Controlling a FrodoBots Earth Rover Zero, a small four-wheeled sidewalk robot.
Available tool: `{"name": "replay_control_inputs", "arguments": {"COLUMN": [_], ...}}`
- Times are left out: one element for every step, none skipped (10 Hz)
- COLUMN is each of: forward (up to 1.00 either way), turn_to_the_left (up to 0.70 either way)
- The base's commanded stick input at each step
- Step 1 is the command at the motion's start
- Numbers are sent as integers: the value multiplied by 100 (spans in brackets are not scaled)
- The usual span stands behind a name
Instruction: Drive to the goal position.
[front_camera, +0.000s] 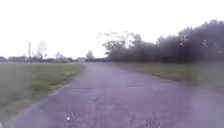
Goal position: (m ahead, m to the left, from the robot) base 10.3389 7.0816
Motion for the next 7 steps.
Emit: {"name": "replay_control_inputs", "arguments": {"forward": [85, 85, 85, 85, 85, 85, 85], "turn_to_the_left": [-4, 0, 0, 0, 0, 0, 0]}}
